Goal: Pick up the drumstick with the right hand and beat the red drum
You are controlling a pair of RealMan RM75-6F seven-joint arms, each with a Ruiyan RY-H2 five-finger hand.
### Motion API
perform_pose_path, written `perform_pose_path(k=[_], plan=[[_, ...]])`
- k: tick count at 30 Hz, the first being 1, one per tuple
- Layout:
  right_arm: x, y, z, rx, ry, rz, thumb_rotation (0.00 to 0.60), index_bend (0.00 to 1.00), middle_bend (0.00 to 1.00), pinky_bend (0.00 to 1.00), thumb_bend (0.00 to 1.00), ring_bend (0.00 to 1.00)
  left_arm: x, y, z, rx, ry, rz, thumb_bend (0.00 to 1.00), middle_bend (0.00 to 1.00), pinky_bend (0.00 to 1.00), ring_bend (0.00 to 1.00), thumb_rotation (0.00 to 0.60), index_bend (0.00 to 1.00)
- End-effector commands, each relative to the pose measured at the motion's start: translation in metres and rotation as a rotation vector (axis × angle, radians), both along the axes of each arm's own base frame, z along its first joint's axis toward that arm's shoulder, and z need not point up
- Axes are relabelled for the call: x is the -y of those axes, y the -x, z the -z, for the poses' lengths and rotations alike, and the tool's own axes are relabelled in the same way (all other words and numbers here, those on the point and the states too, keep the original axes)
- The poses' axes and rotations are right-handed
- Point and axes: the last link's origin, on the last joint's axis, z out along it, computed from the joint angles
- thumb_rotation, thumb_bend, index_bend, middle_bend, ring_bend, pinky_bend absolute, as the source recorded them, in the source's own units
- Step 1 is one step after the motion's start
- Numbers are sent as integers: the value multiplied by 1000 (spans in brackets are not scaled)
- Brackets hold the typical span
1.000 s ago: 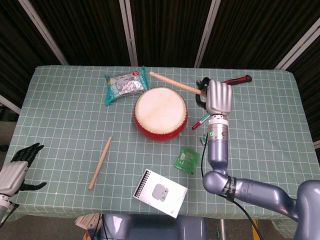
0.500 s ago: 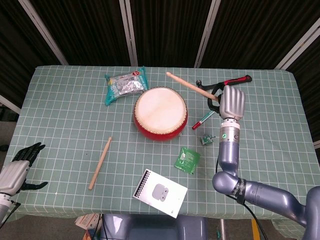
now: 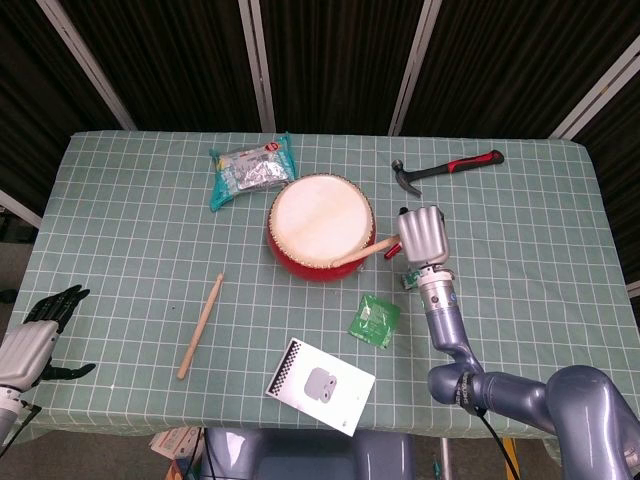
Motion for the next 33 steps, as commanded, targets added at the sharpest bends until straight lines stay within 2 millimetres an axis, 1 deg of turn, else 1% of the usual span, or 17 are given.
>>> perform_pose_path(k=[1,4,5,8,12,16,20,21,22,23,27,33], plan=[[3,-22,-25,192,63,-2,600,944,1000,1000,571,1000,1,0,0,0,-3,-2,0,0,0,0,600,0],[-1,-24,-52,308,102,15,600,944,1000,1000,571,1000,1,1,-1,0,-8,-8,0,0,0,0,600,0],[-2,-22,-57,326,106,21,600,944,1000,1000,571,1000,1,1,-1,1,-9,-9,0,0,0,0,600,0],[-12,-8,-77,399,118,58,600,944,1000,1000,571,1000,2,1,-1,1,-8,-11,0,0,0,0,600,0],[-33,24,-91,425,102,116,600,944,1000,1000,571,1000,3,1,-1,1,-10,-11,0,0,0,0,600,0],[-60,62,-100,434,80,167,600,944,1000,1000,571,1000,3,1,-1,-4,-14,-10,0,0,0,0,600,0],[-86,92,-99,430,47,218,600,944,1000,1000,571,1000,3,0,1,-13,-13,-5,0,0,0,0,600,0],[-96,104,-96,399,29,242,600,944,1000,1000,571,1000,3,0,2,-18,-13,-1,0,0,0,0,600,0],[-110,117,-88,376,-15,290,600,944,1000,1000,570,1000,2,-2,2,-24,-14,9,0,0,0,0,600,0],[-121,124,-83,369,-40,308,600,944,1000,1000,570,1000,3,-3,3,-28,-16,16,0,0,0,0,600,0],[-137,136,-69,342,-89,328,600,944,1000,1000,571,1000,4,-5,5,-31,-18,27,0,0,0,0,600,0],[-142,145,-48,306,-105,339,600,908,1000,1000,570,1000,6,-7,6,-39,-25,45,0,0,0,0,600,0]])
